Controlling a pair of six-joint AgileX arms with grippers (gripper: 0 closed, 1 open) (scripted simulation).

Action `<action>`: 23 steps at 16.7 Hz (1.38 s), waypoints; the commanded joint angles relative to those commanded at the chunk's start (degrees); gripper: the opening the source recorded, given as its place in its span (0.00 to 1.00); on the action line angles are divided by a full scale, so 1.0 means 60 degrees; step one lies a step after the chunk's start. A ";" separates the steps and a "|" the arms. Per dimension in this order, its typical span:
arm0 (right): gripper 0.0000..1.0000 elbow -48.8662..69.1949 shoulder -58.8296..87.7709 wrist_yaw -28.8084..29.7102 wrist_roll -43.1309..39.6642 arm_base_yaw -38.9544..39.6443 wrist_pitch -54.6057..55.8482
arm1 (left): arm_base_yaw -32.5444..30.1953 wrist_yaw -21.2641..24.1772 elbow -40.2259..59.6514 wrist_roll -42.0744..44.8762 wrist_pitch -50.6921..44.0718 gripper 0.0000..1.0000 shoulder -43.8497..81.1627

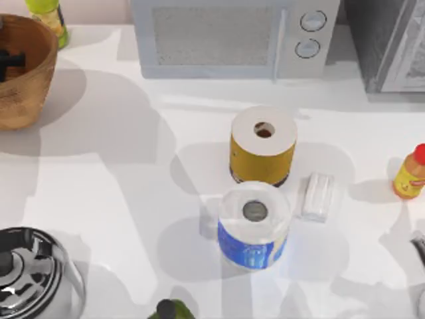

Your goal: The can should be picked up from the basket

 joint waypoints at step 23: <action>1.00 0.0000 0.0000 0.0000 0.0000 0.0000 0.0000 | -0.1296 -0.0460 -1.4852 -0.1568 0.7137 0.00 -1.7352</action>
